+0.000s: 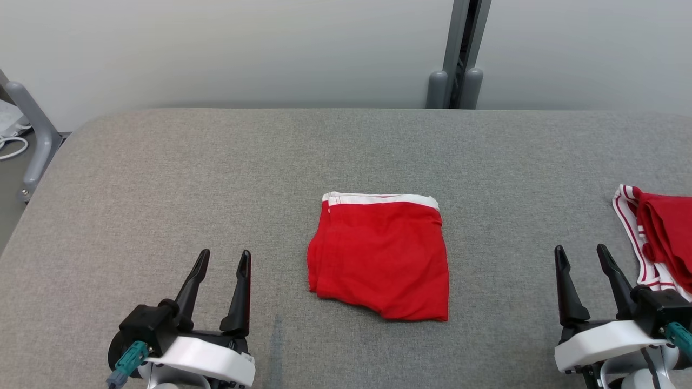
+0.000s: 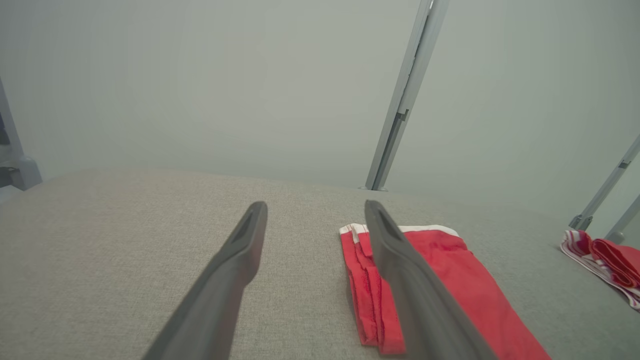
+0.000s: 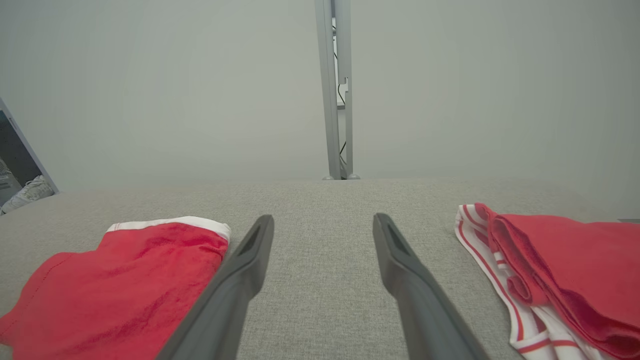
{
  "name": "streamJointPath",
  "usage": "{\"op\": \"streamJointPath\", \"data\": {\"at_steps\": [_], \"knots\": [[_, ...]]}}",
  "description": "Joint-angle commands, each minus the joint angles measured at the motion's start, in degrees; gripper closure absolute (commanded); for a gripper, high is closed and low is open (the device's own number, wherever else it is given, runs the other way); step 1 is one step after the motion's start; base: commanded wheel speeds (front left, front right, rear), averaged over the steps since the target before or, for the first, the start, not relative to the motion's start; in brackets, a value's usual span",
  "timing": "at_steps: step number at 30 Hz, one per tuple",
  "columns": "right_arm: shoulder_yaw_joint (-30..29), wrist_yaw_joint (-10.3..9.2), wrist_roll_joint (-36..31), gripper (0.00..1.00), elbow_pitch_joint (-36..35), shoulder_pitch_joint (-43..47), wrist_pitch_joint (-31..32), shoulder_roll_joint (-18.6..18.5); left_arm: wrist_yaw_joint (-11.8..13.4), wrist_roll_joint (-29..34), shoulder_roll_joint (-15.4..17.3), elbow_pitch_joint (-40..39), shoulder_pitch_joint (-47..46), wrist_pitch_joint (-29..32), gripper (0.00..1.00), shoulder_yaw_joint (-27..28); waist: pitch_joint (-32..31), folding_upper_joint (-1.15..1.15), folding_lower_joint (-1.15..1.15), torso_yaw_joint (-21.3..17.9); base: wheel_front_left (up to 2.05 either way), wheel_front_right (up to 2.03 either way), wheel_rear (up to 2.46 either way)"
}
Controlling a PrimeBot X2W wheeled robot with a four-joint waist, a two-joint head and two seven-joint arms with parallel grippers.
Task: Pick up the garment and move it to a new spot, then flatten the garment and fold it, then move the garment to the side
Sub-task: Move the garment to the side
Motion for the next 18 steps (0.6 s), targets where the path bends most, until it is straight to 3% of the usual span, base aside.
{"op": "streamJointPath", "data": {"at_steps": [1, 7, 18], "knots": [[-0.3, -0.03, -0.2, 0.0, 0.1, 0.0, 0.0, -0.1, -0.2, 0.2, 0.2, 0.0, -0.1, -0.2, 0.0, 0.1, 0.0, 0.0, 0.0, 0.0, 0.0, 0.0, 0.0], [-0.6, -0.03, -0.4, 0.0, 0.5, -0.1, 0.0, 0.0, -0.2, 0.4, 0.2, 0.3, -0.1, -0.2, 0.0, -0.2, -0.1, 0.0, 0.0, 0.2, 0.0, 0.0, 0.0], [7.5, -0.03, 10.9, 0.0, 3.2, -3.6, 6.5, -0.1, -0.4, 0.7, 0.2, -0.2, -1.9, -0.2, 0.0, -1.8, 2.9, 0.0, 0.0, 2.3, 0.0, 0.0, 0.0]]}}
